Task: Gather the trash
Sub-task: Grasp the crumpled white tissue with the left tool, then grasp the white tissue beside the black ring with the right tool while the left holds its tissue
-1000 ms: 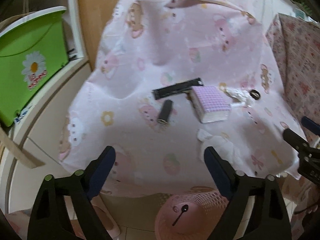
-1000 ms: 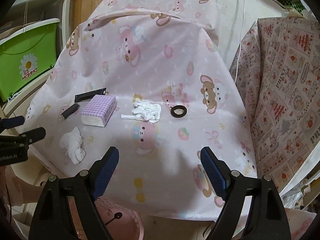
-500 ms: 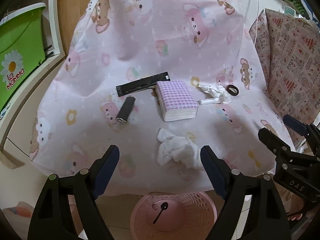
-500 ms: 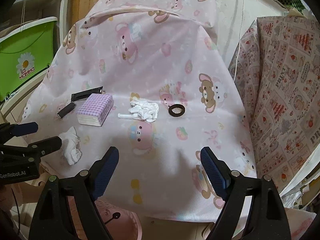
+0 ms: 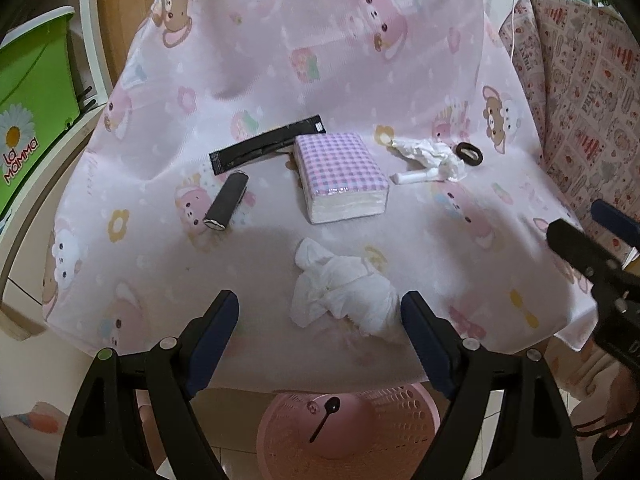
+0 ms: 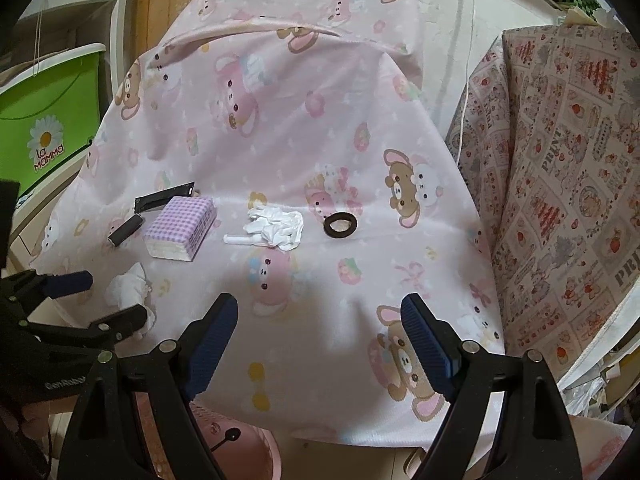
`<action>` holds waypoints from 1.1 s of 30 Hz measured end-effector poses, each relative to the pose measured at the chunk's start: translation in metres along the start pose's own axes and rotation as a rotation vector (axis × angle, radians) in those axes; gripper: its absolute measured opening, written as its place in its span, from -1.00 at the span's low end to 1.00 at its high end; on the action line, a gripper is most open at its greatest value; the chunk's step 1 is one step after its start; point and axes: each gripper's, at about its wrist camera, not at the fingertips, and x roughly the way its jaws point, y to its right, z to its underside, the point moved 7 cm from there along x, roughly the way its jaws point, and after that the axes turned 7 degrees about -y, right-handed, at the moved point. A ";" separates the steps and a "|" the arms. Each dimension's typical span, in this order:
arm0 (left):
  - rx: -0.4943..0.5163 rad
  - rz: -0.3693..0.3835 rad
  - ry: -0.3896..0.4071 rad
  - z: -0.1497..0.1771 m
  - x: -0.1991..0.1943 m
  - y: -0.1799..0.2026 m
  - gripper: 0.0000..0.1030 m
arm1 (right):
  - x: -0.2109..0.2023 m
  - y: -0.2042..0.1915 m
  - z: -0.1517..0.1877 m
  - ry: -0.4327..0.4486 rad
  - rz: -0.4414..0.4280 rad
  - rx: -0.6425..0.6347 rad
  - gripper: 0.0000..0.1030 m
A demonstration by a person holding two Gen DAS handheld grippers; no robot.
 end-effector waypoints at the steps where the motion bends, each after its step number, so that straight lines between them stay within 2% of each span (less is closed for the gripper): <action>1: 0.002 -0.001 -0.001 0.000 0.001 0.001 0.59 | 0.000 0.000 0.000 0.000 0.000 0.001 0.66; 4: 0.017 -0.004 -0.001 0.000 0.003 0.003 0.56 | -0.001 0.002 -0.001 0.001 0.001 0.006 0.65; 7: 0.030 0.001 0.003 0.000 0.003 0.005 0.41 | -0.001 0.003 -0.001 0.002 0.002 0.011 0.66; 9: 0.042 0.012 0.006 -0.001 0.002 0.007 0.17 | -0.001 0.004 -0.001 0.001 0.002 0.014 0.66; 13: 0.071 0.026 0.009 -0.001 0.000 0.015 -0.11 | 0.000 0.004 -0.001 0.000 0.002 0.013 0.66; 15: 0.073 0.030 0.012 0.000 -0.001 0.016 -0.30 | 0.000 0.004 -0.001 -0.001 0.002 0.011 0.66; 17: 0.079 0.027 0.016 0.000 -0.003 0.018 -0.58 | 0.001 0.003 -0.001 -0.001 0.005 0.007 0.66; 18: 0.080 0.020 0.021 -0.001 -0.004 0.017 -0.62 | 0.001 0.003 -0.001 -0.001 0.005 0.006 0.66; 27: 0.006 0.005 0.079 -0.011 -0.020 -0.004 -0.67 | 0.002 0.001 -0.002 0.003 0.003 -0.002 0.66; 33: -0.043 -0.035 0.116 -0.022 -0.030 -0.028 -0.67 | 0.014 -0.011 -0.022 0.019 -0.041 -0.026 0.66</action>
